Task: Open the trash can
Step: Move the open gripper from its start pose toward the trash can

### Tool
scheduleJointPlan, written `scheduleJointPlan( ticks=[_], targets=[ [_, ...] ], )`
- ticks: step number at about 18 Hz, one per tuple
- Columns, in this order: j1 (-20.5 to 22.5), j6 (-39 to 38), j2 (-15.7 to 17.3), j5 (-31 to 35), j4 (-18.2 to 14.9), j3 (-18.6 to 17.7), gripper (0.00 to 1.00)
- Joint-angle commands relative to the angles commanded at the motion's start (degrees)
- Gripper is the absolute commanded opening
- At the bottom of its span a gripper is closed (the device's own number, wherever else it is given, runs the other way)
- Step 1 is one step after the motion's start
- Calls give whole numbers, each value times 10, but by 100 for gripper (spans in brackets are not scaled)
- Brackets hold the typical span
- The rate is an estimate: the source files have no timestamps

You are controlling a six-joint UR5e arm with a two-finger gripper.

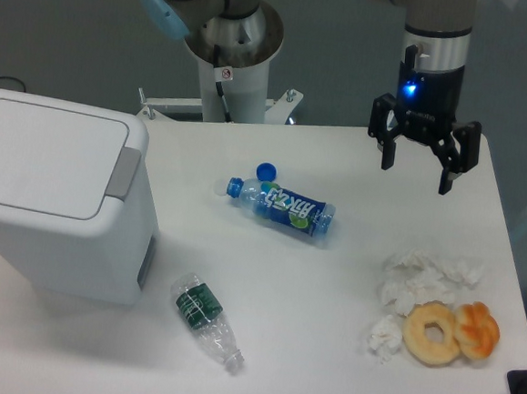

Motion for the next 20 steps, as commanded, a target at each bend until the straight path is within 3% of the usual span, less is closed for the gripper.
scheduleJointPlan(
  ticks=[9,20],
  targets=[
    [-16,-15,-3,2,-1,7,100],
    [-61,-183,-2,-10,-2,28,100]
  ],
)
